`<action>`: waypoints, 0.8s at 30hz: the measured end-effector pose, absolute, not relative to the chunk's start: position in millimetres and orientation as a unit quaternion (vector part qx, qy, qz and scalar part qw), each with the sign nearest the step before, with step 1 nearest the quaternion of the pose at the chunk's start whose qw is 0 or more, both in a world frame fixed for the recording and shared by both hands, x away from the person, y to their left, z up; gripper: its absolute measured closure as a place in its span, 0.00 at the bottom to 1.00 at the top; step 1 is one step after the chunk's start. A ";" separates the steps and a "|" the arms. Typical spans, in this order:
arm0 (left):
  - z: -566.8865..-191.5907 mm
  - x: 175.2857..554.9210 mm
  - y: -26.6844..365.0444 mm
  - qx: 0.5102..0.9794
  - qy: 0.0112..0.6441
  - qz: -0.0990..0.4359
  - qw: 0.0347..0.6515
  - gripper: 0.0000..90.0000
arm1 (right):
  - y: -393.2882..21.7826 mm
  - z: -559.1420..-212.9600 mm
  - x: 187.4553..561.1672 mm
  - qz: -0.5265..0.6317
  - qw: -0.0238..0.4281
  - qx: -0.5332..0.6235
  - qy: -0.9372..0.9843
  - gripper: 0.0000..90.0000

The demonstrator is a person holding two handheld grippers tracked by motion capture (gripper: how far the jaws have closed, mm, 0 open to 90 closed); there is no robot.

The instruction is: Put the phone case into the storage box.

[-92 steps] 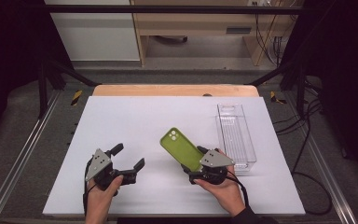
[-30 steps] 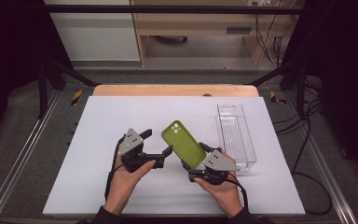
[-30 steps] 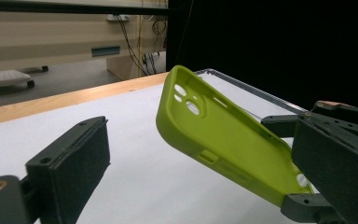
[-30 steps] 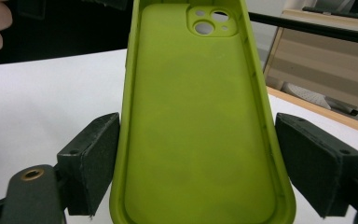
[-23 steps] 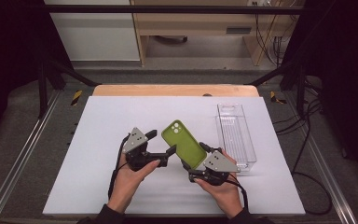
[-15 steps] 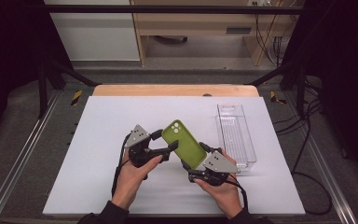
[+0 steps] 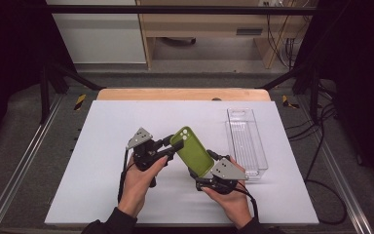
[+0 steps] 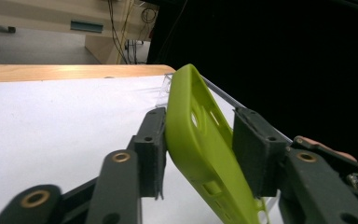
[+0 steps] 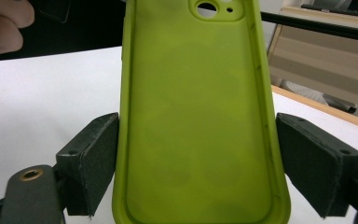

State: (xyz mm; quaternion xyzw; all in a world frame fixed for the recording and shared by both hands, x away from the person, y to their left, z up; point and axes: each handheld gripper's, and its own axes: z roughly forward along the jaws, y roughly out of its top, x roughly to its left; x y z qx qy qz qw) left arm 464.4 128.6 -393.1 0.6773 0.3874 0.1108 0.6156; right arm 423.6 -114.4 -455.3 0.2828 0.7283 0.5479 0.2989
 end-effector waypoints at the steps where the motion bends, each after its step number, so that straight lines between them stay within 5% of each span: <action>1: -393.1 464.4 128.6 0.677 0.387 0.111 0.616 0.64 | -114.4 -455.3 423.6 0.548 0.299 0.283 0.728 0.19; 8: -391.5 463.6 126.7 0.670 0.402 0.109 0.615 0.79 | -115.4 -457.2 425.4 0.544 0.294 0.289 0.731 0.19; 24: -388.2 457.0 120.2 0.664 0.411 0.103 0.616 0.85 | -115.1 -460.0 427.4 0.539 0.287 0.293 0.736 0.18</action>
